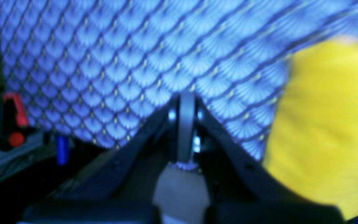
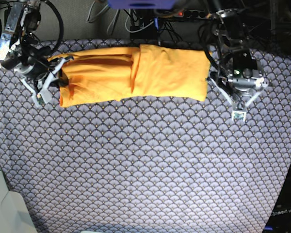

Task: Fold the T-shirt properly
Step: 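Grasp the strip end with the right gripper and lift it toward the left gripper, then fold the held end over the bundle with the right gripper and release it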

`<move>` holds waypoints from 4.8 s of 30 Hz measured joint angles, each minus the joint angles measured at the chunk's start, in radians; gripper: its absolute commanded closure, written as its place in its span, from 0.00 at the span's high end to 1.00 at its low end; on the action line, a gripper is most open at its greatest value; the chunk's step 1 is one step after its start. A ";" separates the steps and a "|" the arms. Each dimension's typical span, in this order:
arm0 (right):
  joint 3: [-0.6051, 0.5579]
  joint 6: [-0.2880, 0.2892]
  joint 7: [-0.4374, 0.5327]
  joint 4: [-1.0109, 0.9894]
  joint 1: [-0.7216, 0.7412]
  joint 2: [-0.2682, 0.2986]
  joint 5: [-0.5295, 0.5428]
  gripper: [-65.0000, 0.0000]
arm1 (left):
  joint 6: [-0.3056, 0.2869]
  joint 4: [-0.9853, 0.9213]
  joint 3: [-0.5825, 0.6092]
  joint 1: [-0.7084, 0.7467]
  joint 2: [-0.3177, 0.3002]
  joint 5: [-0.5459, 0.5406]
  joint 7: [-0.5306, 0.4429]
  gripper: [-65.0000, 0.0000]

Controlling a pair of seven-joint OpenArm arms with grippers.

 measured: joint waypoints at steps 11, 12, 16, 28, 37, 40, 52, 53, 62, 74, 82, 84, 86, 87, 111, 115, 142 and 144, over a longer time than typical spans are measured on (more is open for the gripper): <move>-0.001 0.000 -0.076 0.059 0.008 0.000 0.085 0.00 | -0.203 -0.046 0.005 -0.013 0.046 -0.013 0.050 0.00; -0.001 0.000 -0.077 0.059 0.008 0.000 0.085 0.00 | -0.230 -0.050 0.005 -0.012 0.045 -0.007 0.053 0.00; -0.008 0.000 -0.080 0.060 0.012 0.001 0.084 0.00 | -0.254 -0.085 0.003 -0.017 0.052 -0.005 0.052 0.00; -0.228 0.000 -0.121 0.092 0.086 -0.020 0.084 0.00 | -0.259 -0.190 -0.002 -0.031 0.060 -0.009 0.045 0.00; -0.269 0.000 -0.238 0.104 0.179 -0.124 0.084 0.00 | -0.259 -0.190 -0.002 -0.031 0.060 -0.007 0.046 0.00; -0.269 0.000 -0.249 0.104 0.185 -0.150 0.084 0.00 | -0.259 -0.190 -0.002 -0.031 0.061 -0.009 0.045 0.00; -0.468 0.000 -0.240 0.104 0.158 -0.163 0.074 0.00 | -0.261 -0.190 -0.002 -0.034 0.060 -0.008 0.045 0.00; -0.489 0.000 -0.224 0.104 0.159 -0.163 0.069 0.00 | -0.261 -0.190 -0.002 -0.034 0.060 -0.008 0.045 0.00; -0.687 0.000 -0.182 0.100 0.233 -0.162 0.088 0.00 | -0.261 -0.103 -0.002 -0.033 0.060 -0.002 0.053 0.00; -0.716 0.000 -0.191 0.098 0.277 -0.160 0.084 0.00 | -0.262 0.021 -0.050 -0.013 -0.060 -0.019 0.041 0.00; -0.744 0.000 -0.186 0.064 0.293 -0.224 0.076 0.00 | -0.262 0.012 -0.189 0.011 -0.171 -0.006 0.045 0.00; -0.764 0.000 -0.182 0.032 0.301 -0.230 0.073 0.00 | -0.262 0.013 -0.220 0.033 -0.200 -0.021 0.045 0.00; -0.777 0.000 -0.165 0.001 0.299 -0.240 0.068 0.00 | -0.262 0.012 -0.253 0.047 -0.225 -0.014 0.066 0.00; -0.780 0.000 -0.145 -0.013 0.296 -0.241 0.072 0.00 | -0.262 0.012 -0.269 0.047 -0.233 -0.004 0.067 0.00; -0.825 0.000 -0.015 -0.242 0.360 -0.221 0.069 0.17 | -0.262 0.013 -0.494 0.050 -0.282 -0.013 0.034 0.00; -0.865 0.000 -0.014 -0.242 0.357 -0.227 0.077 0.40 | -0.262 0.013 -0.487 0.051 -0.280 -0.013 0.034 0.00; -0.625 0.000 -0.013 -0.143 0.465 -0.104 0.088 0.01 | -0.270 -0.209 -0.539 0.090 -0.323 -0.016 -0.144 0.00; -0.578 -0.001 -0.014 -0.144 0.447 -0.070 0.074 0.00 | -0.269 -0.230 -0.553 0.090 -0.328 -0.008 -0.159 0.00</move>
